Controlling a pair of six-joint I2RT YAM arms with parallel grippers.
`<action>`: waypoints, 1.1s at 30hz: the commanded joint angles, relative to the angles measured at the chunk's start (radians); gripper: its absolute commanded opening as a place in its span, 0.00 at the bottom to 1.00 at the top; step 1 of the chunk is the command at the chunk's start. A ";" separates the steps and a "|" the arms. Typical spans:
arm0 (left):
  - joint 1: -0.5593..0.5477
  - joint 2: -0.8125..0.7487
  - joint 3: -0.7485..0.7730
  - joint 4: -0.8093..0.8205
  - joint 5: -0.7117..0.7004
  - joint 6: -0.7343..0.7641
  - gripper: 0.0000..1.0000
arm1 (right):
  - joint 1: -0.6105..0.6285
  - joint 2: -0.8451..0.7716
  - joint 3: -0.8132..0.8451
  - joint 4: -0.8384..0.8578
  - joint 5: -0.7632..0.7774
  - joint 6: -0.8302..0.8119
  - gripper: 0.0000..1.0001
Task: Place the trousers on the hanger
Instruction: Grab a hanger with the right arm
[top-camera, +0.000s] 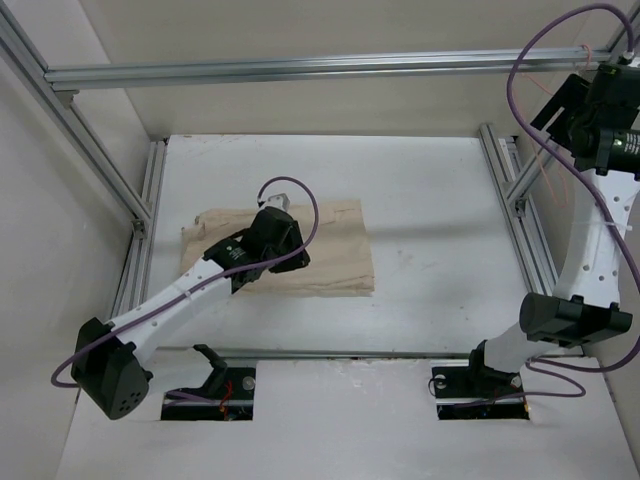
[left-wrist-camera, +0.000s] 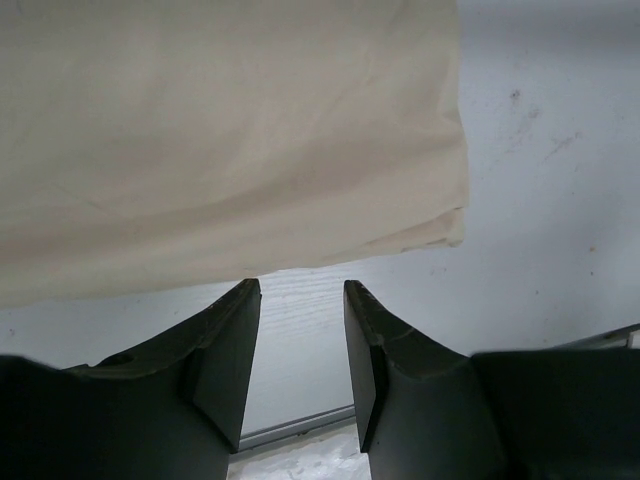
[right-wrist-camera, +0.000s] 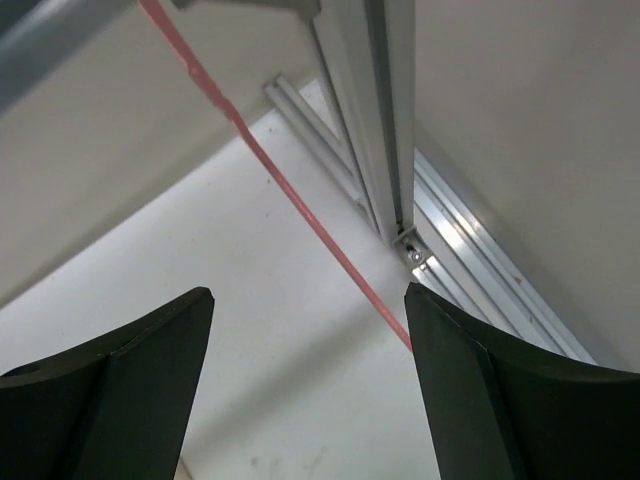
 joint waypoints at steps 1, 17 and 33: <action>0.015 0.010 -0.003 0.048 0.041 0.022 0.37 | -0.002 -0.008 -0.021 0.019 -0.054 -0.020 0.82; 0.034 0.042 0.005 0.076 0.064 0.033 0.37 | -0.011 -0.035 -0.100 0.125 0.096 -0.058 0.77; 0.063 0.079 0.011 0.090 0.091 0.033 0.37 | -0.003 -0.025 -0.176 0.276 -0.043 -0.031 0.22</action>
